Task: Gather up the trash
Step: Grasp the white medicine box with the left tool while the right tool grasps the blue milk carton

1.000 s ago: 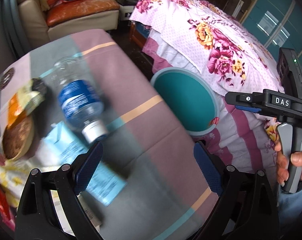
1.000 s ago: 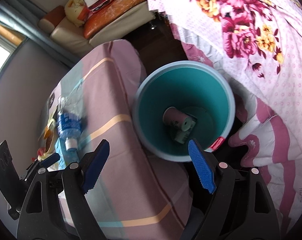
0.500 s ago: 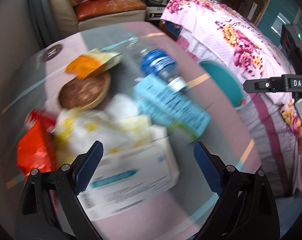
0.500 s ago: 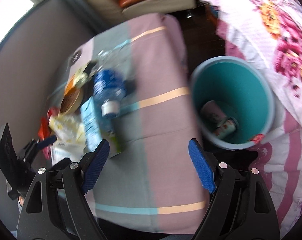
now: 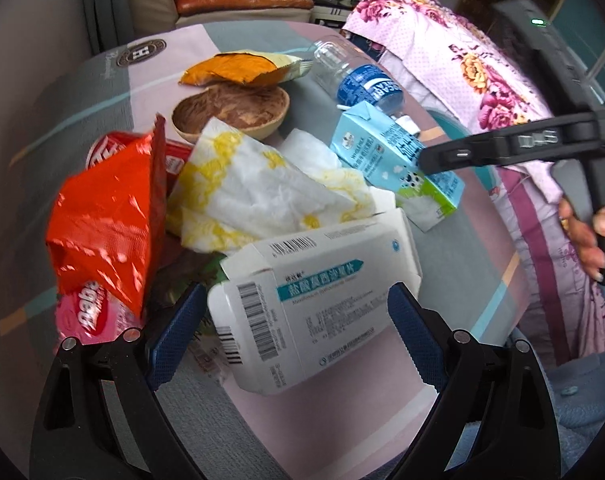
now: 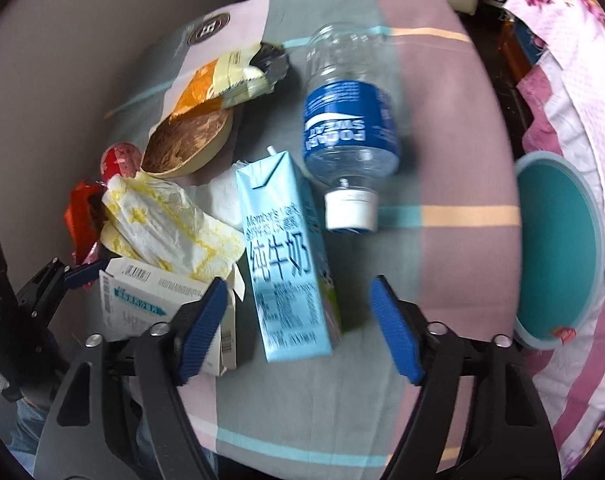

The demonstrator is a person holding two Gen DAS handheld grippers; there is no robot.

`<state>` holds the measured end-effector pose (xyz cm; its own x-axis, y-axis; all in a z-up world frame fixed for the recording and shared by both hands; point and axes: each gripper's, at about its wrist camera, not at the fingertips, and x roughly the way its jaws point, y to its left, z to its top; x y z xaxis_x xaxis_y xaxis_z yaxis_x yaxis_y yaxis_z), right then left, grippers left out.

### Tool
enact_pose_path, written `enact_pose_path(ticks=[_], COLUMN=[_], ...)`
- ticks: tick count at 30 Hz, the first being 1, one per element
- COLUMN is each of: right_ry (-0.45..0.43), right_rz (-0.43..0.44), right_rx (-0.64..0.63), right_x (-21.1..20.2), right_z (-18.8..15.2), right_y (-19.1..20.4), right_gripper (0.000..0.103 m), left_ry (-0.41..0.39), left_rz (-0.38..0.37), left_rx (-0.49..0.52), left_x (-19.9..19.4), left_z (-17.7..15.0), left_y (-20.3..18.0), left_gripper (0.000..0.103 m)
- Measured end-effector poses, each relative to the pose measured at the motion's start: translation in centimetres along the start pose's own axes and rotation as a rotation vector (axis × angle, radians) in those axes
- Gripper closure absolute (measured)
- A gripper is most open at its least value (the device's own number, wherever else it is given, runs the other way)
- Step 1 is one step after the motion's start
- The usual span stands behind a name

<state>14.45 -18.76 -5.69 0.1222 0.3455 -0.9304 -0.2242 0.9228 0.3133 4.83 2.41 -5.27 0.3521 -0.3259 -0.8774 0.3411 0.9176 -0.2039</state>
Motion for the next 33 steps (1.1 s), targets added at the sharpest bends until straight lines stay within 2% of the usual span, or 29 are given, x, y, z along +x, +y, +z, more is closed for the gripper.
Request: enact_pose_path(ticks=[1,3,4,8,15,20,23,27,30,33], right_ry=[0.007,0.024,0.028,0.009,0.003,0.009,0.009,0.01,0.004,-0.007], right_rz=[-0.004,-0.001,0.006,0.022,0.04,0.038,0.055,0.061,0.067,0.07], right_rx=[-0.001,-0.001,-0.003,-0.016,0.022,0.078,0.105,0.108,0.122,0.132], right_x=[0.4,1.2,1.4,0.8,-0.8,-1.5,-2.0,-2.3,-2.4,-2.7], right_z=[0.1,0.1,0.0,-1.6,-5.6,-8.8,-10.4,-11.4,-11.5,-11.5], right_y=[0.2,0.1,0.2,-0.1,-2.4,-4.8,-6.0,-6.5,-6.8,-7.1], right_gripper=[0.038,0.05,0.064,0.064,0.064,0.064,0.064,0.063,0.057,0.046], left_ry=[-0.007,-0.014,-0.011,0.005,0.083,0.114,0.096,0.085,0.107,0.162], left_rz=[-0.005,-0.017,-0.032,-0.066,-0.112,-0.04,-0.007,-0.013,-0.024,-0.027], left_rx=[0.003,0.016,0.02,0.054,0.105,0.163,0.176,0.223,0.281,0.341], left_x=[-0.1,-0.2,-0.3,-0.3,0.8,0.8,0.2,0.1,1.0,2.9], left_z=[-0.2,-0.5,-0.6,-1.5,-3.6,-4.3,-3.7,-1.9,-1.1,-0.8], left_y=[-0.2,-0.6,-0.9,-2.1,-4.9,-6.3,-6.3,-7.6,-9.1,-10.1], left_gripper=[0.014,0.026,0.029,0.033,0.033,0.033,0.025,0.022,0.022,0.021])
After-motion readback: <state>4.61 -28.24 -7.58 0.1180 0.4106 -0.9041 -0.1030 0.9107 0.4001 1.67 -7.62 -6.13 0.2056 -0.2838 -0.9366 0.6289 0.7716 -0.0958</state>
